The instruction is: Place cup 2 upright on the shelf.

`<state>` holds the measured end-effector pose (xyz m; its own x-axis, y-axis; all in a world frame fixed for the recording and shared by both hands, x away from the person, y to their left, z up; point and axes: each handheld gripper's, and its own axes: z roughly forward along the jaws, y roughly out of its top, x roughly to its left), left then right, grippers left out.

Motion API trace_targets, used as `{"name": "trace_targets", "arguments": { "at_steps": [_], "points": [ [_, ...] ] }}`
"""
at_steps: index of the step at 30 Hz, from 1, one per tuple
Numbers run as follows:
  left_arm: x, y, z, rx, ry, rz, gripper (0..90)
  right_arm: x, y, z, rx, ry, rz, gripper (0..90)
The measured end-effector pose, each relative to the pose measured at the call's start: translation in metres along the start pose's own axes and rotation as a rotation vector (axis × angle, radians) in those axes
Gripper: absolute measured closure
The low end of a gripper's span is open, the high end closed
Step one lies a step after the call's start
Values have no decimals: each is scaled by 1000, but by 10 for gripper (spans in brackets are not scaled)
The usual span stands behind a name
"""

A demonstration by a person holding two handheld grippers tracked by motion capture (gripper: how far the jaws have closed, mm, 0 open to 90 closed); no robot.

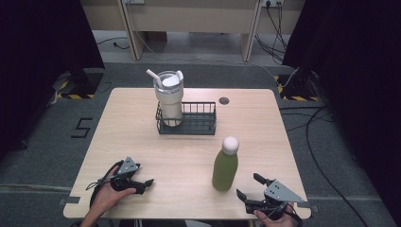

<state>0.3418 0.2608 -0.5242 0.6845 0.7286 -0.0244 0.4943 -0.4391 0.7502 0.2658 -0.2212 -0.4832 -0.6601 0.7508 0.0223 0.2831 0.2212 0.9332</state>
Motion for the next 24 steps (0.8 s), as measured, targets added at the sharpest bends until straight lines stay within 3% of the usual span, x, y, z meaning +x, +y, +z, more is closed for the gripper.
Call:
{"name": "trace_targets", "arguments": {
  "at_steps": [7,24],
  "points": [
    [0,0,0,0,0,0,131,7,9,4,-44,37,-27,154],
    [0,0,0,0,0,0,131,11,19,34,-62,75,-71,150]
  ]
}}
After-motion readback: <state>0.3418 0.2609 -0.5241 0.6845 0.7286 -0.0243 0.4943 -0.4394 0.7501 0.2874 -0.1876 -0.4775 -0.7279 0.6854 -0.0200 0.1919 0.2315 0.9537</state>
